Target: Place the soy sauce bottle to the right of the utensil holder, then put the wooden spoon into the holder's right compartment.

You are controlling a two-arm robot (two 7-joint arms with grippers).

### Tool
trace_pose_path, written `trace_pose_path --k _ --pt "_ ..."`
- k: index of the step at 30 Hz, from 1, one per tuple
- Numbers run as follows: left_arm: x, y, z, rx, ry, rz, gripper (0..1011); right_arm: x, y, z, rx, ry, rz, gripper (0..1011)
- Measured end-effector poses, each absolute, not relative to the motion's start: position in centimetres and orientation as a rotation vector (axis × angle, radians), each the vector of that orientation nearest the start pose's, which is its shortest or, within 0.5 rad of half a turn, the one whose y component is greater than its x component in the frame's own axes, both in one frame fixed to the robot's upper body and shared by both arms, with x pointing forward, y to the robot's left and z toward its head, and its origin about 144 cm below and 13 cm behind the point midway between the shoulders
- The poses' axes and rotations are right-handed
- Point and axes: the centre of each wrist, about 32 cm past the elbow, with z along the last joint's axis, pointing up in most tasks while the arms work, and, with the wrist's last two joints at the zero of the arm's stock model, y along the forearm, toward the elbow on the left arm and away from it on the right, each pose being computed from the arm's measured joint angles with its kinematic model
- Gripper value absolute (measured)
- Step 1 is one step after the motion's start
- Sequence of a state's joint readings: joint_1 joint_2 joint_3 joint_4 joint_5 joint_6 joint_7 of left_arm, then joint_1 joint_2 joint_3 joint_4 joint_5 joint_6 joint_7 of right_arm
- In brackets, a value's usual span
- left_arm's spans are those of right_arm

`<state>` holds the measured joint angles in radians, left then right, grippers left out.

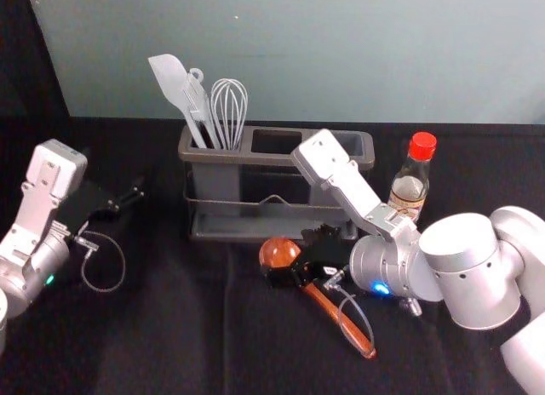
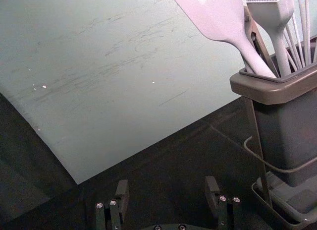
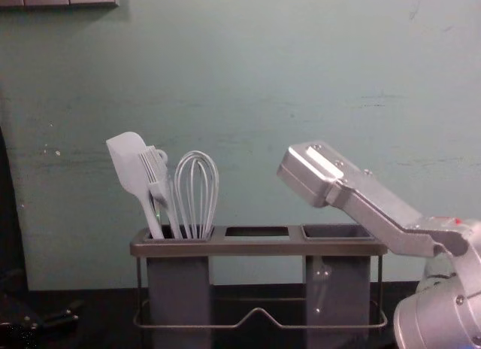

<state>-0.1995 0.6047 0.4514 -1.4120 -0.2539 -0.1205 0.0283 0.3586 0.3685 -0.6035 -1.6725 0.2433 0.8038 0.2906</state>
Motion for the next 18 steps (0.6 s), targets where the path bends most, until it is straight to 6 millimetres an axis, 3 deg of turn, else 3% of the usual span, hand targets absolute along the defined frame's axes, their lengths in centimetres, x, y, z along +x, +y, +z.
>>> trace_pose_path --k 18 --pt "48.86 30.96 113.98 0.304 -0.285 1.248 1005 49.58 -14.85 122.28 -0.664 0.231 -0.817 1000"
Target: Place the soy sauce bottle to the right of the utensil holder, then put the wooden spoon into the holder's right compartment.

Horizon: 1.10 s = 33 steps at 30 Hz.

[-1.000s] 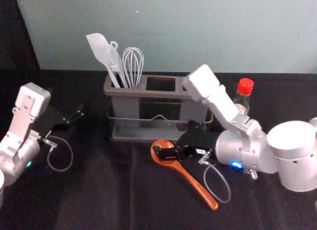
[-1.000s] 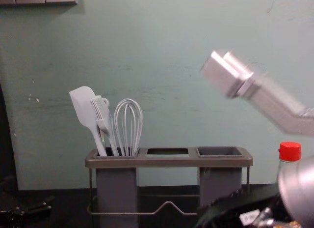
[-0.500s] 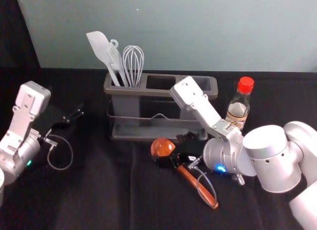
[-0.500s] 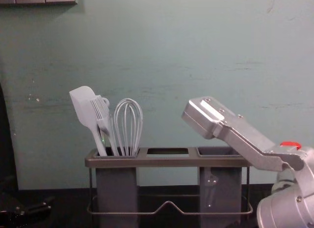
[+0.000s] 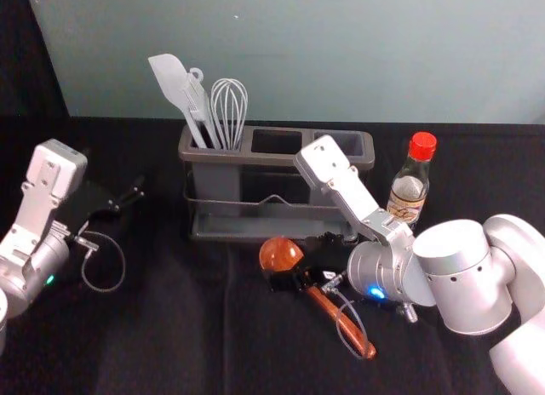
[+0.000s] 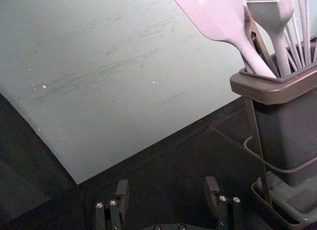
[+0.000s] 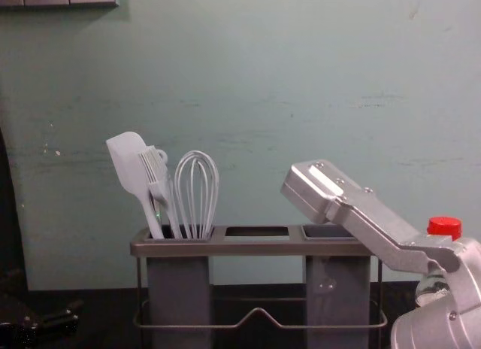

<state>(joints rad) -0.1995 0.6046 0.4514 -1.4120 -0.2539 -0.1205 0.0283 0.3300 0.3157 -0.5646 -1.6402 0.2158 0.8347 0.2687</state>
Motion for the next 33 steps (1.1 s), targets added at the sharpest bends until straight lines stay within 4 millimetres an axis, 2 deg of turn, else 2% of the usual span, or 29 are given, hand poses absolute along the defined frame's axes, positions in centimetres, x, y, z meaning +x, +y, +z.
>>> trace_pose_path --k 33 --pt "48.9 31.0 114.0 0.304 -0.285 1.248 1005 50.7 -14.3 120.7 -0.677 0.242 -0.812 1000"
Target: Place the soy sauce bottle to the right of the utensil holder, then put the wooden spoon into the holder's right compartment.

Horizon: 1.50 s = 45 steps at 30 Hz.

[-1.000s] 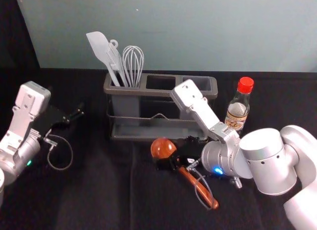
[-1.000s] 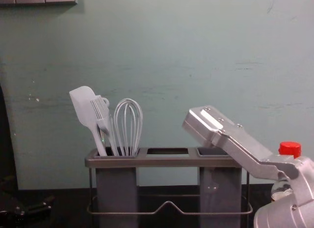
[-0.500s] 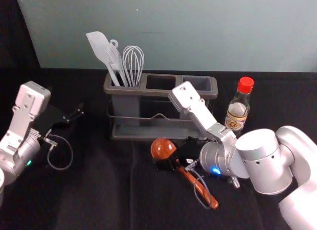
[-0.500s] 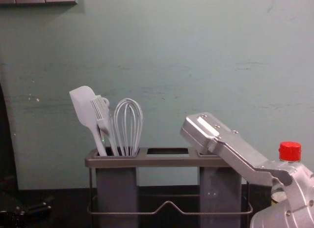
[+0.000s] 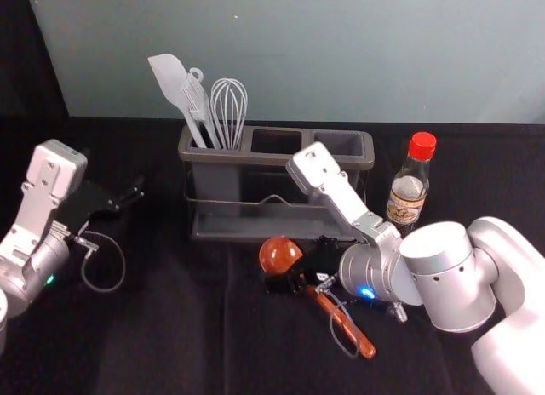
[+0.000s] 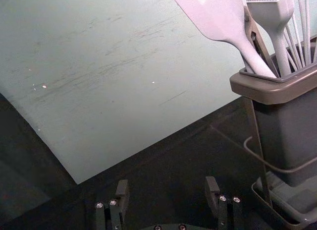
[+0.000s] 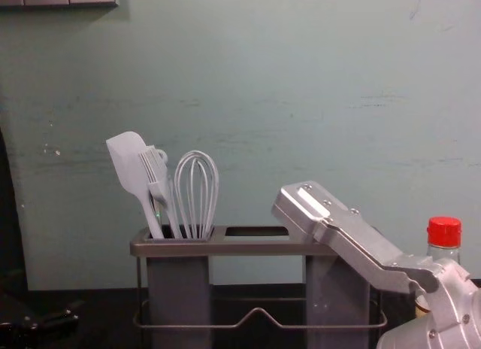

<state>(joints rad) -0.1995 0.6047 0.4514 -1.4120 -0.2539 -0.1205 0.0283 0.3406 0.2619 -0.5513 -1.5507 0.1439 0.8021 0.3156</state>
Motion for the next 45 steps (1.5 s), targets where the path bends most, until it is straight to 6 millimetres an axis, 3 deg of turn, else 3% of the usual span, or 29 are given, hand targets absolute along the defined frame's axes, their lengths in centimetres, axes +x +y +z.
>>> trace_pose_path --k 31,40,45 --pt "48.86 30.97 113.98 0.304 -0.285 1.248 1005 50.91 -14.21 120.4 -0.674 0.241 -0.806 1000" --pt "48.86 30.97 113.98 0.304 -0.285 1.248 1005 50.9 -14.21 120.42 -0.673 0.241 -0.805 834" --pt "48.86 30.97 113.98 0.304 -0.285 1.248 1005 50.9 -14.21 120.42 -0.673 0.242 -0.805 830"
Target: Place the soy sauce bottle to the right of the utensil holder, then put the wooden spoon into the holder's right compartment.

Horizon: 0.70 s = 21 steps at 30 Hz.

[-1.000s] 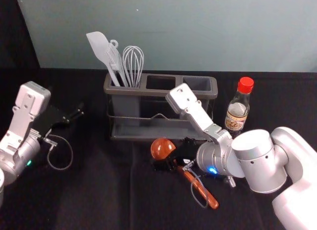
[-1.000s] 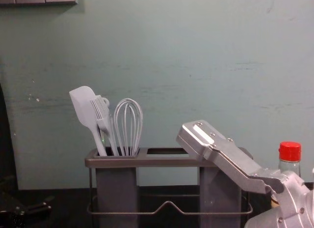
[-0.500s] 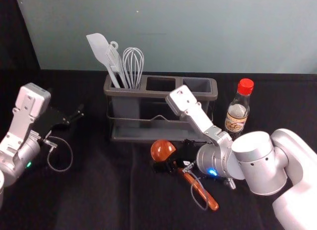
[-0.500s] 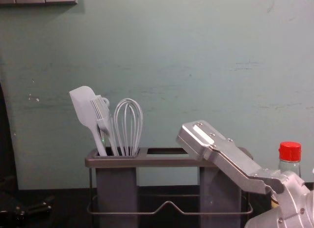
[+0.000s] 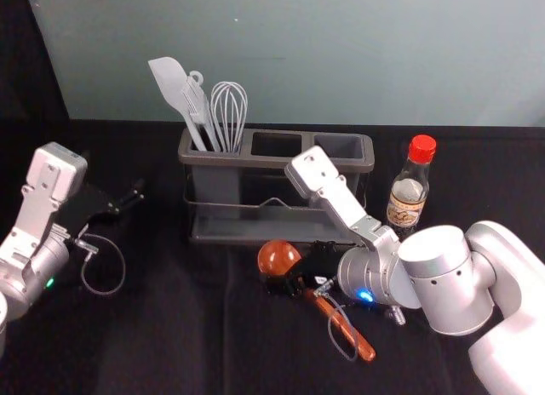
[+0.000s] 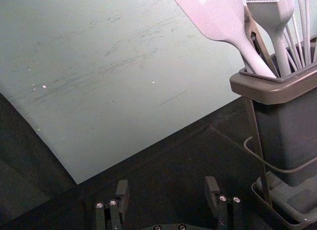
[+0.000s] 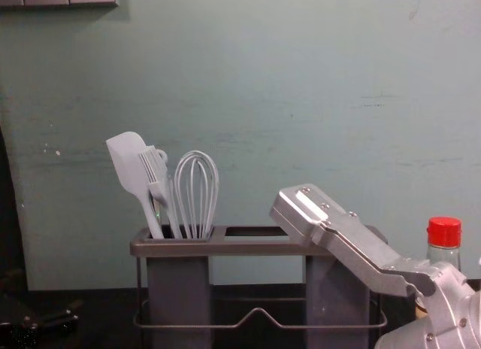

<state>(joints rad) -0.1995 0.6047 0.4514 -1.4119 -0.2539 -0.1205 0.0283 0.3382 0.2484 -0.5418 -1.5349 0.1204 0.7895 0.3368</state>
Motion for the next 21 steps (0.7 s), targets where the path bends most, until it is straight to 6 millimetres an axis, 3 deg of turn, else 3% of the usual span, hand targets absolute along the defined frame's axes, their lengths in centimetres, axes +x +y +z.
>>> trace_pose_path --k 9,21 --pt "48.9 31.0 114.0 0.304 -0.285 1.248 1005 50.8 -14.4 120.4 -0.666 0.236 -0.801 829" --pt "48.9 31.0 114.0 0.304 -0.285 1.248 1005 49.6 -16.7 121.8 -0.482 0.152 -0.743 829"
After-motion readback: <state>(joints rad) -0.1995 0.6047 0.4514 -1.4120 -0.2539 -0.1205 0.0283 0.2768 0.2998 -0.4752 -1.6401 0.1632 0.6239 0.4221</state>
